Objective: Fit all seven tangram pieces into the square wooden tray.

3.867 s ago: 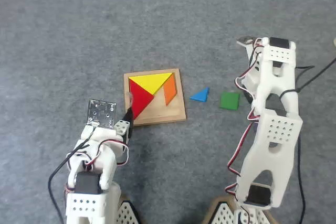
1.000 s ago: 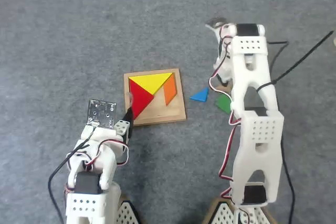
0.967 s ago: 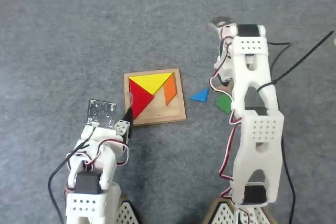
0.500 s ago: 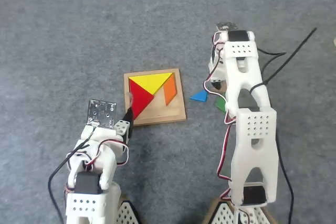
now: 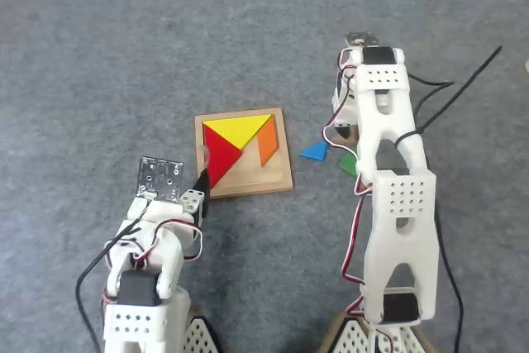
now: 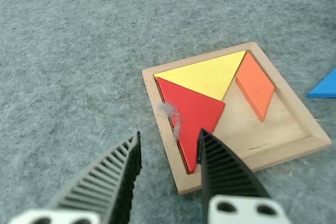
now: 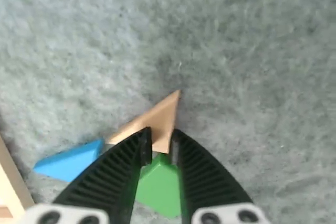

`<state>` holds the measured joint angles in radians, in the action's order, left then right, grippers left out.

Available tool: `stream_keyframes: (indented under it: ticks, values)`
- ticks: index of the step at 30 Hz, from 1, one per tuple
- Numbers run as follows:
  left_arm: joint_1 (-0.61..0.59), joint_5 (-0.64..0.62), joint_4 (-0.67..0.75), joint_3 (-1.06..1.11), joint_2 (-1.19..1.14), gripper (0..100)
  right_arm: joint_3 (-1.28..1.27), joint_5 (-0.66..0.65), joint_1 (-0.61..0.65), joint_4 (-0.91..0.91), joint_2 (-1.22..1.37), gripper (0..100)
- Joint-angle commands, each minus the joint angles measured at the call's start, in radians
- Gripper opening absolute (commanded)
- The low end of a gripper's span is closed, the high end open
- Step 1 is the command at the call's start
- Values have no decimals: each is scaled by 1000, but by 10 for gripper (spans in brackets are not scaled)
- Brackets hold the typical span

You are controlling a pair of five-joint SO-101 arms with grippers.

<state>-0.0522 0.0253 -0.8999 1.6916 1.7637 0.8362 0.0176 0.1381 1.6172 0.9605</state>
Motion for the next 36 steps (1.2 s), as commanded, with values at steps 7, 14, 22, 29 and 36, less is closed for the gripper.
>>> stream_keyframes:
  ticks: [7,14,22,29,36]
  values:
    - [3,-2,-5,-5,11,173,20,5,-15,18,-114,9]
    - [0,-2,-5,-5,11,173,21,-29,-16,61,-208,9]
    - [2,-2,-5,-5,11,173,18,-78,-7,163,-272,10]
    - [0,-2,-5,-5,11,173,-81,-74,-8,173,-447,10]
    - [0,-2,-5,-5,11,173,-488,-80,-2,116,-716,10]
